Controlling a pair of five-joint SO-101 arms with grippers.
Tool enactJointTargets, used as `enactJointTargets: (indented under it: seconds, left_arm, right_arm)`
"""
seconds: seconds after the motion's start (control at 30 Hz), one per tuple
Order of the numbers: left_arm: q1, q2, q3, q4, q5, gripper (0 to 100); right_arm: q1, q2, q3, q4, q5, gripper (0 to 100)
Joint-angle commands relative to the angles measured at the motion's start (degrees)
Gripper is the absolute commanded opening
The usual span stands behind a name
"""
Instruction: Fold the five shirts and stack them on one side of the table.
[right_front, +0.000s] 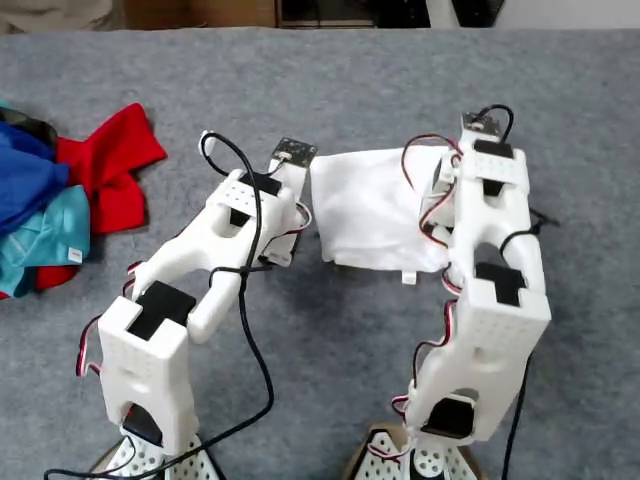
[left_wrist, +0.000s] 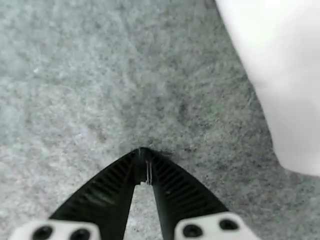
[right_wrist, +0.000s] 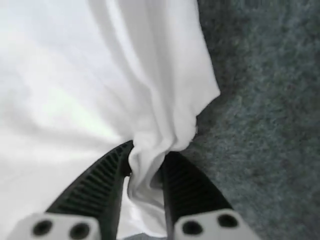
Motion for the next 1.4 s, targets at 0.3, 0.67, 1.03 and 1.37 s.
enactJointTargets:
  seconds: [0.3,0.67,1.03,1.37]
  left_arm:
    - [-1.32,-1.19,0.0,-0.97,-0.09,2]
    - [-2.2,-1.19,0.26,-1.76,-0.09,2]
    - [-2.37,-1.19,0.18,-1.67,-0.09,2]
    - [-2.99,-1.19,0.35,-1.67,2.29,2]
  right_arm:
    - [4.97,0.31,-22.37,8.79,7.21,0.1]
    - [14.55,0.4,-24.22,5.98,12.66,0.1]
    - [15.08,0.4,-24.4,5.36,12.4,1.1]
    - [13.76,-0.04,-33.1,15.21,5.1,28.4]
